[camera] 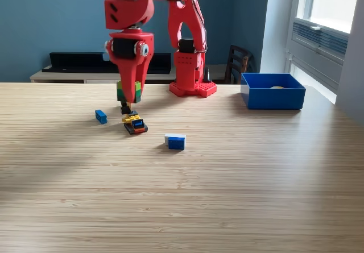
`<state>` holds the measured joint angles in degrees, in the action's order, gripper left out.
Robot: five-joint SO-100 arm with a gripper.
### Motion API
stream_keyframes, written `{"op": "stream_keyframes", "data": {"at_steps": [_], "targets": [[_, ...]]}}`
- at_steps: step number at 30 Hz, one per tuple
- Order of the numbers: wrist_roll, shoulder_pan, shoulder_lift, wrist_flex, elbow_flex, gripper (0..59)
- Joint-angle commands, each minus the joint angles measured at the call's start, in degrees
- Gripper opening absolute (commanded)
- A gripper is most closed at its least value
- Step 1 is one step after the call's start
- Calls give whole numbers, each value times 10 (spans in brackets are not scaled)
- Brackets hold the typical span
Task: Grasp a lego block and put it in the bin.
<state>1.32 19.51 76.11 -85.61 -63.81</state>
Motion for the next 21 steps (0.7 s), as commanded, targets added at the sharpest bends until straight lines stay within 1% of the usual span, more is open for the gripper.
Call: {"op": "stream_keyframes", "data": {"at_steps": [1,5,8,15,21], "targets": [[-11,-87,124,-7,-51,0],[-16,-178,149,-7,-117,0],[-32,-242,150,-6,-145,0],[-46,-395,149,-7,-180,0],[-60,-533,148,-10,-190,0]]}}
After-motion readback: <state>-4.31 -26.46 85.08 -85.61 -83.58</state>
